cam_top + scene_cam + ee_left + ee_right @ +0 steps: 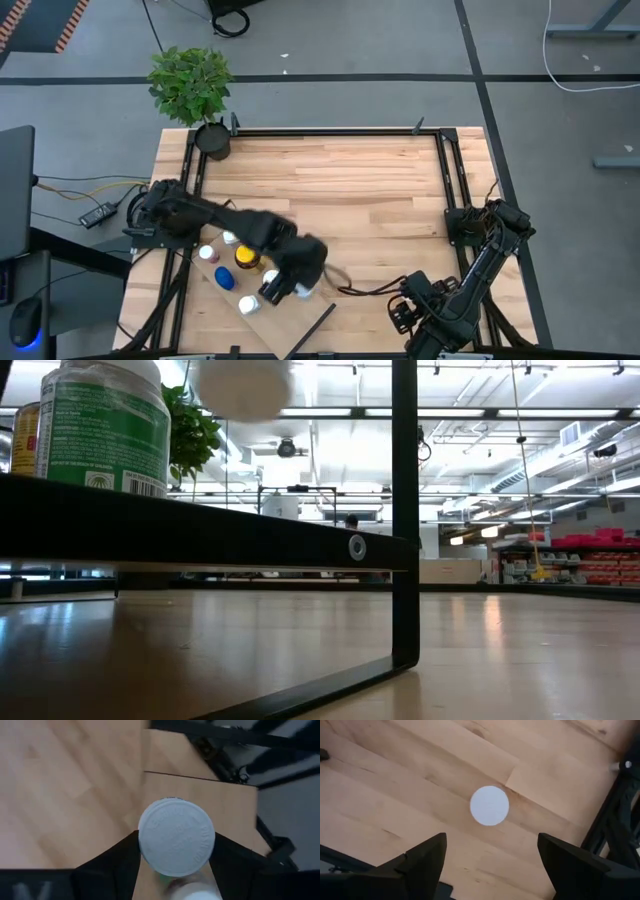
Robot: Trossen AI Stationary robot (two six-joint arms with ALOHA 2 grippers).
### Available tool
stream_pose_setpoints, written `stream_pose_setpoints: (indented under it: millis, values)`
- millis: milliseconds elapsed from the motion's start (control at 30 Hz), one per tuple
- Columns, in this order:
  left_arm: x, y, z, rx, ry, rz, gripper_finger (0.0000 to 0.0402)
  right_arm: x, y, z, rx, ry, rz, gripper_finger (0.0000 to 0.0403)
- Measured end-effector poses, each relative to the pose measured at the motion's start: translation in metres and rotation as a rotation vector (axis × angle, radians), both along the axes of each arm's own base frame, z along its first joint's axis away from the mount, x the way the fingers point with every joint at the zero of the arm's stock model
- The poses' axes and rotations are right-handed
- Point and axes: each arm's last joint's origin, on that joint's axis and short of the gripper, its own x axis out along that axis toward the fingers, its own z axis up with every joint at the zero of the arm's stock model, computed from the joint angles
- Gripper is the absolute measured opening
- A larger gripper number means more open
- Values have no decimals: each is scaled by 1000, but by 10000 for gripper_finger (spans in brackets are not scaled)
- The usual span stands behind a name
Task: Pick and place medicine bottles onto shelf by color
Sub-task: Put the white pill bottle on the shelf
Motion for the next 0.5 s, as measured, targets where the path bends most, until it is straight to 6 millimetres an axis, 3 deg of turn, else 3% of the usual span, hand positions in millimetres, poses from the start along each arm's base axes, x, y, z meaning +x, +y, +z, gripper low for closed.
stream_pose_setpoints:
  millis: [267, 500]
  values:
    - [-20, -49, -4, 54, -7, -32, 206, -4, 3, 1, -53, -68, 45, 321]
    - [-34, -73, -6, 63, 7, -40, 224, -9, 7, 1, -82, -100, 98, 321]
